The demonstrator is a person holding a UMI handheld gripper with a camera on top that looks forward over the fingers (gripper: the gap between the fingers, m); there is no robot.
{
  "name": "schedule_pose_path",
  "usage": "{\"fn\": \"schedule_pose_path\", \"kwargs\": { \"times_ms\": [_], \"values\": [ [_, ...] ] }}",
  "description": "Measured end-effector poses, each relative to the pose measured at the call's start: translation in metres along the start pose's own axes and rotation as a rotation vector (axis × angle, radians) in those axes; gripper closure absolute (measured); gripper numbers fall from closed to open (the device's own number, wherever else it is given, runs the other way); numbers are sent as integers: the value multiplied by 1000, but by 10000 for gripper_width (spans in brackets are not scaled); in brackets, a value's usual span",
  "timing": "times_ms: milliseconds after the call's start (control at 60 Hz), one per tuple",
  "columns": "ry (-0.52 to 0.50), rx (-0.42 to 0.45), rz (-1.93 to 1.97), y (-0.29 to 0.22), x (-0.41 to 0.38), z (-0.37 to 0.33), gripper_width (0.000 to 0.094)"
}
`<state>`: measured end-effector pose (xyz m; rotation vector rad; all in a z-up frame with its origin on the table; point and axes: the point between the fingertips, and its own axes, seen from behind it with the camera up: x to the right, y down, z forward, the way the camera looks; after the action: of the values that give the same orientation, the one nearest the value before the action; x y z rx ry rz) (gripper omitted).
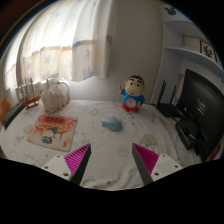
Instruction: Arrange mouse
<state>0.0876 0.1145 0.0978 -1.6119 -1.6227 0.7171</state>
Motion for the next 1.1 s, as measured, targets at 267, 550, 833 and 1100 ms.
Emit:
{"fn": "schedule_pose_path", "kwargs": {
  "times_ms": [267, 550, 833, 1100],
  "values": [
    [-19, 17, 23, -7, 21, 92, 82],
    [-66, -2, -3, -17, 17, 188, 82],
    [-75, -13, 10, -37, 21, 241, 79],
    [-46, -28, 44, -50, 29, 268, 77]
  ]
}}
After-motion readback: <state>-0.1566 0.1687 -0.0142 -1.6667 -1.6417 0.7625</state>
